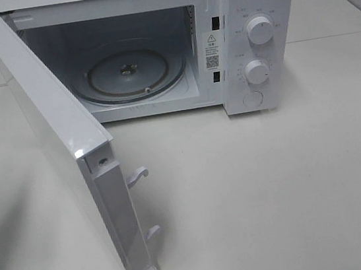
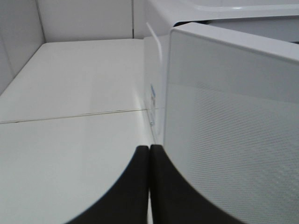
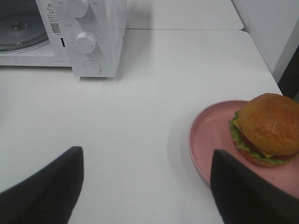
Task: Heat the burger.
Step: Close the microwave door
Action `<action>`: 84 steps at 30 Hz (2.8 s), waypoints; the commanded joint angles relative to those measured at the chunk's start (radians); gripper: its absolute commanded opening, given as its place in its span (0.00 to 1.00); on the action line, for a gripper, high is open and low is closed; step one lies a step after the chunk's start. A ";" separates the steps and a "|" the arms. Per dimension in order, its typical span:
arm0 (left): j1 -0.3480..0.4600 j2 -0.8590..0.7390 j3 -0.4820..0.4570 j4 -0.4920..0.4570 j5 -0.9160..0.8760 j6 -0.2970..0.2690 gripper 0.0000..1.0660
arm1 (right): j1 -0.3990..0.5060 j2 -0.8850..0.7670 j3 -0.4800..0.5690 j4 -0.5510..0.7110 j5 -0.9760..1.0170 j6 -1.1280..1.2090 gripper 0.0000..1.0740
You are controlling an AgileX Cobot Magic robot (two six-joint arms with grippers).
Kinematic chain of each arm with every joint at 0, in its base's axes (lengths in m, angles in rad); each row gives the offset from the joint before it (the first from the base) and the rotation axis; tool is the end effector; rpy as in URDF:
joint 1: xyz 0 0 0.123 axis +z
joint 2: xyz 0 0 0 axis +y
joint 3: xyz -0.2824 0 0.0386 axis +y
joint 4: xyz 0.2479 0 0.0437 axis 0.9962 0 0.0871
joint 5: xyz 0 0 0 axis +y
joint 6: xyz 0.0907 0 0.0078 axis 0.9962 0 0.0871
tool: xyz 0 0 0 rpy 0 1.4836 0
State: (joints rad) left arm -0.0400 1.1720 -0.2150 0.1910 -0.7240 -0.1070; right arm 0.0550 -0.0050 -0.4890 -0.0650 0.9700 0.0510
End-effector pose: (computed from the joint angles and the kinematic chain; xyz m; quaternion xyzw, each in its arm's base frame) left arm 0.1930 -0.0192 0.2067 0.0701 0.7561 -0.0489 0.6489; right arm -0.0007 -0.0049 0.2817 -0.0020 0.8299 -0.0029 0.5578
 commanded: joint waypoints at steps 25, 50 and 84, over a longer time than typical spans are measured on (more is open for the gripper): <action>-0.001 0.542 -0.162 0.402 -0.432 -0.151 0.00 | 0.000 -0.029 0.000 -0.001 -0.008 -0.007 0.69; -0.173 0.542 -0.195 0.216 -0.335 -0.070 0.00 | 0.000 -0.029 0.000 -0.001 -0.008 -0.007 0.69; -0.446 0.687 -0.392 -0.204 -0.335 0.016 0.00 | 0.000 -0.029 0.000 -0.001 -0.008 -0.007 0.69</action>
State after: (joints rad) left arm -0.4670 1.8550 -0.5830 0.0150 -1.0520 -0.1000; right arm 0.0550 -0.0050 -0.4890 -0.0650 0.9700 0.0510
